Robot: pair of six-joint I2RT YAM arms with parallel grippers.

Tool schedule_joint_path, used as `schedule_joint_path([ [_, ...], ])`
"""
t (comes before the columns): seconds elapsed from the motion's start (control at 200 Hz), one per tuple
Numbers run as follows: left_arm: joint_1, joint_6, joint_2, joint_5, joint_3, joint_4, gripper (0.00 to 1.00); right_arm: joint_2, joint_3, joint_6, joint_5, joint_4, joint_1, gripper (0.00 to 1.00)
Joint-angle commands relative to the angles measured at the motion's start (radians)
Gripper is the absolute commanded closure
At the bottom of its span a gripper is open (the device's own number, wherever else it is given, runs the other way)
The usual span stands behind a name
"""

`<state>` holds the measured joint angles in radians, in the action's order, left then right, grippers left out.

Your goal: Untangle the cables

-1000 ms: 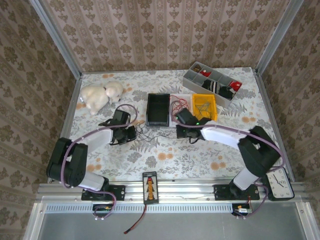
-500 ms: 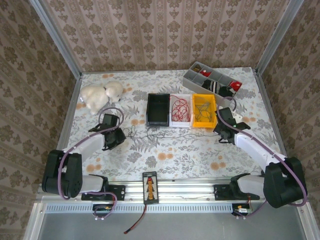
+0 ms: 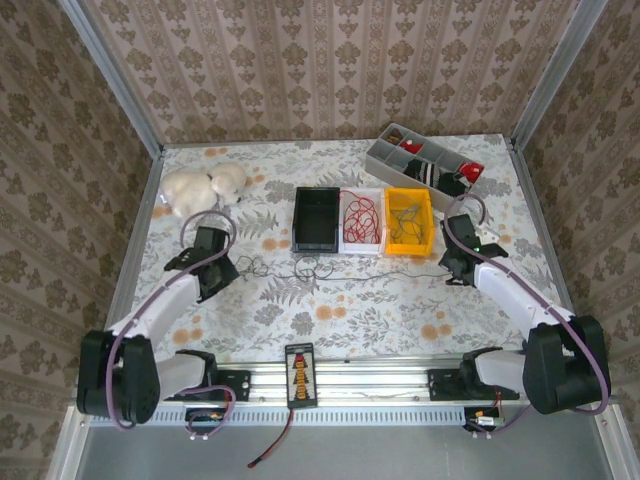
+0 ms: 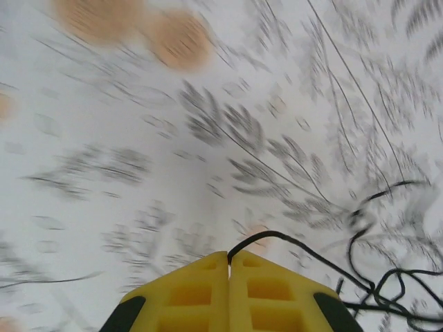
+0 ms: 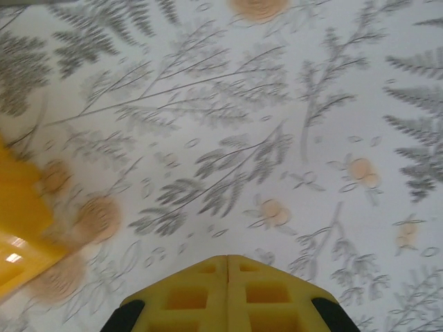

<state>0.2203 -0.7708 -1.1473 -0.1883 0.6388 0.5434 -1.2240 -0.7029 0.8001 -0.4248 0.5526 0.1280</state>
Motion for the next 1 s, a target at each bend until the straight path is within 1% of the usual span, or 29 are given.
schedule_joint_path([
  [0.0, -0.029, -0.009, 0.058, -0.230, 0.076, 0.173, 1.00, 0.013, 0.002, -0.025, -0.043, 0.058, -0.062, 1.00],
  [0.1, -0.090, 0.017, 0.073, -0.250, 0.116, 0.223, 1.00, 0.022, 0.003, -0.042, -0.022, 0.054, -0.120, 1.00],
  [0.205, -0.151, 0.035, 0.084, -0.242, 0.142, 0.248, 1.00, 0.030, -0.004, -0.067, -0.008, 0.048, -0.167, 1.00],
  [0.31, -0.220, 0.058, 0.099, -0.173, 0.140, 0.222, 1.00, 0.039, -0.007, -0.089, 0.009, 0.040, -0.216, 1.00],
  [0.355, -0.242, 0.092, 0.102, -0.098, 0.134, 0.178, 1.00, 0.044, -0.005, -0.101, 0.027, 0.029, -0.228, 1.00],
  [0.395, -0.249, 0.124, 0.103, -0.010, 0.126, 0.122, 1.00, 0.043, -0.004, -0.126, 0.048, 0.009, -0.229, 1.00],
  [0.435, -0.244, 0.164, 0.102, 0.116, 0.118, 0.049, 1.00, 0.039, -0.003, -0.146, 0.083, -0.010, -0.226, 1.00],
  [0.5, -0.229, 0.174, 0.104, 0.277, 0.115, -0.034, 1.00, 0.033, 0.013, -0.175, 0.154, -0.076, -0.219, 1.00],
  [0.535, -0.219, 0.170, 0.109, 0.337, 0.116, -0.077, 1.00, 0.029, 0.018, -0.180, 0.177, -0.095, -0.212, 1.00],
  [0.565, -0.208, 0.163, 0.117, 0.365, 0.120, -0.099, 1.00, 0.022, 0.021, -0.182, 0.192, -0.106, -0.205, 1.00],
  [0.655, -0.165, 0.158, 0.151, 0.408, 0.140, -0.162, 1.00, 0.004, 0.031, -0.185, 0.210, -0.139, -0.168, 1.00],
  [0.78, -0.096, 0.157, 0.176, 0.414, 0.209, -0.208, 1.00, -0.022, 0.036, -0.183, 0.222, -0.169, -0.140, 1.00],
  [0.895, -0.033, 0.156, 0.153, 0.421, 0.284, -0.252, 1.00, -0.032, 0.033, -0.183, 0.226, -0.179, -0.136, 1.00],
  [0.995, 0.009, 0.121, 0.110, 0.439, 0.332, -0.324, 1.00, -0.032, 0.029, -0.190, 0.229, -0.185, -0.134, 1.00],
])
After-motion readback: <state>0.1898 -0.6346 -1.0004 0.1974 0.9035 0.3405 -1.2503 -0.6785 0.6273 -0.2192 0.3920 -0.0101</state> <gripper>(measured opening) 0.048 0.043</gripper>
